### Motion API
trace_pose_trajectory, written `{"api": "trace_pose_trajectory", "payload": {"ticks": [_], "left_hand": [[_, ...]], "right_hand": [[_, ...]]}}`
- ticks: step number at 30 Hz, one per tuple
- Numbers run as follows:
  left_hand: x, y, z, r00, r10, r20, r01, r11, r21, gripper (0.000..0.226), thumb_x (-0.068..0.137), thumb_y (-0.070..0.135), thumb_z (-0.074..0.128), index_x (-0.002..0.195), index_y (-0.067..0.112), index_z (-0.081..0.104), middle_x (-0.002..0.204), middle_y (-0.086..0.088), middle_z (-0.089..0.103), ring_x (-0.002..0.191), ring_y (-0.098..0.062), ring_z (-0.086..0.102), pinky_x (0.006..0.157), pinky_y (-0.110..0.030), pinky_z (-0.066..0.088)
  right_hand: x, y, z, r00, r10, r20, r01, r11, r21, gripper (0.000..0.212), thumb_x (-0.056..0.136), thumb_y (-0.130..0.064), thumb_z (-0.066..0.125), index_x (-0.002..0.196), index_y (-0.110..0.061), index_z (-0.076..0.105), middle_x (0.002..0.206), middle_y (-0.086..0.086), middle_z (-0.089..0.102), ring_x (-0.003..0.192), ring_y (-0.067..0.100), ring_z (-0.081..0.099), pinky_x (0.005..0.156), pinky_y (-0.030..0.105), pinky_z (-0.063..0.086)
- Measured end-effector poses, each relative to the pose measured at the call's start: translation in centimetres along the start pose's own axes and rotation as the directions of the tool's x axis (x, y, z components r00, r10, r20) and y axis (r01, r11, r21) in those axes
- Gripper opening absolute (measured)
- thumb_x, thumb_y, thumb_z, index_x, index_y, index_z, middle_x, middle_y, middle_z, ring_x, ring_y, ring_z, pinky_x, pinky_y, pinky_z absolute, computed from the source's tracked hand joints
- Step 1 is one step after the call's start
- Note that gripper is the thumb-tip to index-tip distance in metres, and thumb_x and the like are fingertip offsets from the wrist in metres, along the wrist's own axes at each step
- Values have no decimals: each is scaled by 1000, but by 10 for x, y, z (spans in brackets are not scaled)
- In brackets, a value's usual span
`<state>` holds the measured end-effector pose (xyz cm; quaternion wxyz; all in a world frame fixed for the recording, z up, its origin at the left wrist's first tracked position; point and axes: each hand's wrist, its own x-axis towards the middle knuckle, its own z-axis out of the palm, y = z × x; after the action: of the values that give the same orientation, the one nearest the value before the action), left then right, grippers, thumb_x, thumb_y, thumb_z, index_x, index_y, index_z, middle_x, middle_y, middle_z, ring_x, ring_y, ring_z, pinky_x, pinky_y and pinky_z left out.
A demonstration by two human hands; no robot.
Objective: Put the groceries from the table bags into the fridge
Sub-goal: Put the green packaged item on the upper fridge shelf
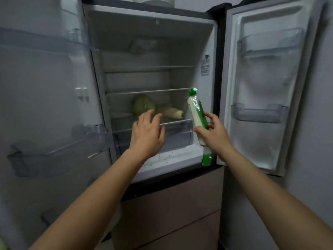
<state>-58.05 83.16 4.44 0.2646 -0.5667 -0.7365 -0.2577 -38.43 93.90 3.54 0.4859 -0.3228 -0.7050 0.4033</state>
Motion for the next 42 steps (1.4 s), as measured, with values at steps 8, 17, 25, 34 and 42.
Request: {"api": "trace_pose_trajectory", "payload": {"ticks": [8,17,25,34,42], "left_hand": [[151,-15,47,995,-85,-61,95,979,180,54,99,41,44,147,16,38,155,-15,31,142,-32,28,112,-49,28],[309,-64,66,967,-203,-153,248,887,389,62,99,50,38,152,19,26,161,-14,19,147,-31,17,115,-52,23],[364,-112,82,971,-173,-166,229,872,432,53,101,55,26,139,25,47,137,-8,56,127,-31,49,110,-57,24],[366,-127,93,959,-34,-282,174,855,489,59,95,57,19,103,19,64,94,-7,68,88,-31,61,82,-43,36],[366,-128,96,959,-27,-282,171,848,501,57,95,56,20,105,19,62,97,-7,67,91,-31,60,83,-44,36]], "right_hand": [[203,-19,7,959,-283,23,282,940,-191,72,77,-35,79,144,-31,52,133,0,61,118,19,58,101,33,48],[400,-86,34,892,-380,245,447,827,-342,69,68,-42,83,133,-28,64,129,0,65,113,16,59,94,20,45],[489,-117,88,884,-268,383,443,743,-502,61,71,-46,82,126,-23,69,124,1,66,103,21,63,82,29,55],[537,-109,151,900,-162,404,383,734,-561,87,68,-39,87,139,-8,49,131,10,58,99,24,57,76,29,52],[550,-99,168,901,-119,417,366,724,-584,77,73,-48,83,133,-8,56,131,11,60,110,27,61,85,31,52]]}}
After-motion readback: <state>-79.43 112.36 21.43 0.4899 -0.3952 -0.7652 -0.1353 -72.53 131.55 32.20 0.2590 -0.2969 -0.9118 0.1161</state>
